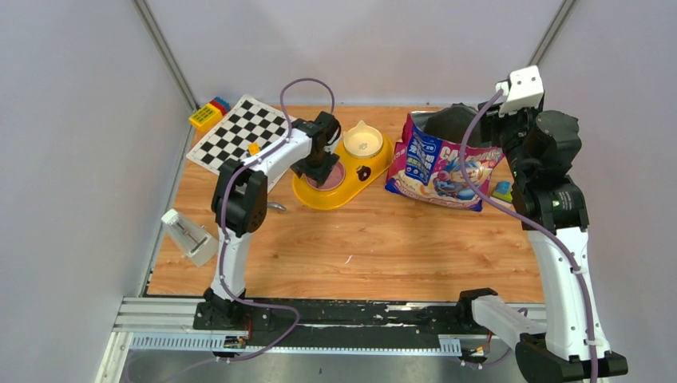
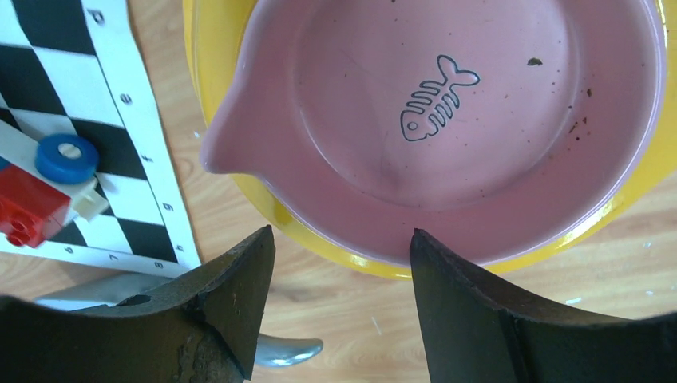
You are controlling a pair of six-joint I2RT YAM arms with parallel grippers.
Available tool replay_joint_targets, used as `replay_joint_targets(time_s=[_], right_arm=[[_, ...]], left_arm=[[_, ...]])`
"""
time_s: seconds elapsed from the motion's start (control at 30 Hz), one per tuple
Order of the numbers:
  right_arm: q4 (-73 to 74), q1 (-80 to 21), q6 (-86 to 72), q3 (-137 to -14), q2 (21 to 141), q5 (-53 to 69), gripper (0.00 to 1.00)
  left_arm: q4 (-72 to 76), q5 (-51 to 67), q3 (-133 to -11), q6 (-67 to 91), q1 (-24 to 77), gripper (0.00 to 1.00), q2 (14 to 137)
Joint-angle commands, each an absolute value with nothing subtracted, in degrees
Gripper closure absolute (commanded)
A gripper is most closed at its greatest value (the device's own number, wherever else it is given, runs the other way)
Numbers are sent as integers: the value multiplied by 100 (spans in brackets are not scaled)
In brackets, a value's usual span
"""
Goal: Serve the pet food
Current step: Move the pet food bowl to the center of the board.
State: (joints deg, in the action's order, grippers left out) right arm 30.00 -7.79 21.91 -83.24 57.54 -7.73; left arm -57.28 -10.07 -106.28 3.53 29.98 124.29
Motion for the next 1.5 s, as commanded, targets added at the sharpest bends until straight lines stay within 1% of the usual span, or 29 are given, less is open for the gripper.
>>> replay_joint_targets(time_s=[0.0, 0.2, 0.3, 0.33, 0.37, 0.43, 0.47, 0.53, 0.63, 0.67, 0.7, 0.73, 0.8, 0.93, 0.97, 1.0, 1.07, 1.13, 1.2, 1.27, 1.3, 1.37, 1.4, 1.47], right_arm=[[3046, -767, 1978, -8289, 5689, -631, 44], [3171, -767, 1951, -8181, 5580, -570, 44], [3223, -767, 1943, -8131, 5513, -502, 43], [3243, -773, 1935, -8130, 5503, -470, 43], [3264, -769, 1924, -8129, 5502, -409, 43], [3354, -769, 1951, -8165, 5494, -130, 42], [3455, -773, 1990, -8188, 5487, 252, 40], [3650, -775, 2090, -8239, 5465, 989, 38], [4070, -807, 2258, -8344, 5477, 2377, 32], [4251, -892, 2281, -8433, 5527, 2898, 30], [4347, -1023, 2266, -8503, 5599, 3088, 30], [4389, -1178, 2233, -8565, 5697, 3149, 29], [4370, -1610, 2255, -8618, 5894, 3081, 29], [4058, -2593, 2619, -8198, 6308, 2939, 30], [3910, -2780, 2699, -8003, 6423, 2898, 30], [3702, -2973, 2765, -7771, 6544, 2755, 32], [3264, -3372, 2872, -7341, 6843, 2262, 40], [2767, -3734, 3002, -6948, 7132, 1728, 48], [2307, -4064, 3170, -6568, 7398, 1435, 58], [1962, -4365, 3305, -6300, 7679, 1232, 66], [1786, -4459, 3326, -6252, 7929, 1111, 69], [1664, -4586, 3318, -6286, 8330, 1041, 81], [1620, -4649, 3276, -6356, 8683, 917, 86], [1631, -4814, 3191, -6594, 9320, 694, 89]], left_arm=[[-6042, -824, -9979, 137, 3032, 29, 11814], [-5976, -989, -9208, 19, 3031, 29, 11245], [-5952, -994, -9129, 14, 3026, 29, 11024], [-5940, -994, -9230, 10, 3026, 27, 10941], [-5936, -1028, -9313, 9, 3029, 23, 10907], [-5918, -1128, -9747, -149, 3024, 12, 10804], [-5865, -1162, -10092, -246, 3019, 4, 10710], [-5786, -1221, -10597, -339, 3009, 1, 10529], [-5681, -1185, -11094, -471, 2934, 0, 10067], [-5687, -1102, -11111, -481, 2886, 0, 9946], [-5691, -678, -11084, -544, 2728, 0, 9825], [-5622, -103, -10905, -593, 2634, 0, 9547], [-5521, 276, -10482, -763, 2497, 0, 9184], [-5599, 32, -9860, -1008, 2357, 0, 8833], [-5590, 60, -9602, -982, 2123, 0, 8666], [-5550, 274, -9472, -948, 1945, 0, 8560], [-5554, 796, -9160, -848, 1336, 0, 8249], [-5641, 1366, -8888, -843, 457, 0, 7927], [-5674, 1726, -8560, -890, -156, 0, 7551], [-5706, 1934, -8176, -1071, -556, 0, 7150], [-5709, 1962, -7937, -1111, -638, 0, 6907], [-5690, 1875, -7647, -1195, -759, 0, 6609], [-5653, 1829, -7455, -1173, -776, 0, 6449], [-5481, 1783, -7226, -1143, -789, 0, 6262]])
